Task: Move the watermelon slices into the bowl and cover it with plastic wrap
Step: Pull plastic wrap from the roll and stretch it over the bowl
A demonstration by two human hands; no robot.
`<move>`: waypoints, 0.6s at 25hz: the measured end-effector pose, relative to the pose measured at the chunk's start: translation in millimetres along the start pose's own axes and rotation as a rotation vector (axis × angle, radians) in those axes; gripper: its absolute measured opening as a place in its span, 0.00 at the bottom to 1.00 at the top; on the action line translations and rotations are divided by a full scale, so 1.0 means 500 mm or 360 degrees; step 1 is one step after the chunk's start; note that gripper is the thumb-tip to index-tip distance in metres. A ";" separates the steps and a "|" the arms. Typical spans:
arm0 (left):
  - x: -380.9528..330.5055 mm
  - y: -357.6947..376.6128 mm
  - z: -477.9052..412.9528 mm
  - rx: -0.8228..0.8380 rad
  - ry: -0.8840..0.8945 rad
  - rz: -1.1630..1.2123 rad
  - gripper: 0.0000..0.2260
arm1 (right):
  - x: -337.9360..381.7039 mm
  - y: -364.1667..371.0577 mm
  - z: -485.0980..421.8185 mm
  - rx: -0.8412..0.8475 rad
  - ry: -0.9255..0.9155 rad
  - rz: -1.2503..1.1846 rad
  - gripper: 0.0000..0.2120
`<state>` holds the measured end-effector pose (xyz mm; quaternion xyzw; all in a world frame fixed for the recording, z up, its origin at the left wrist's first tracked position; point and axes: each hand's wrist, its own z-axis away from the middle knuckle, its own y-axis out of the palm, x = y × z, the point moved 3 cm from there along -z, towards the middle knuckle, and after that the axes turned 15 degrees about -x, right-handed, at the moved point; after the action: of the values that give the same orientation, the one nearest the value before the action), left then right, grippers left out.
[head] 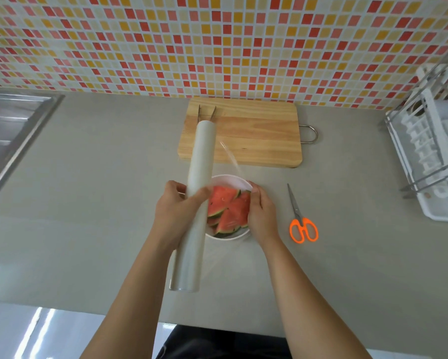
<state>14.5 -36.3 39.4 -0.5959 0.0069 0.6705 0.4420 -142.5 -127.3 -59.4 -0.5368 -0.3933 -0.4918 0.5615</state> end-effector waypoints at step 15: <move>0.071 -0.030 -0.060 0.0165 -0.0113 0.0116 0.23 | -0.006 0.003 -0.002 -0.0093 0.0059 0.0156 0.18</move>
<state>51.0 -22.5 10.1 -0.5474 0.0475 0.7056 0.4475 -141.8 -128.2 -63.0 -0.5623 -0.3415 -0.4850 0.5762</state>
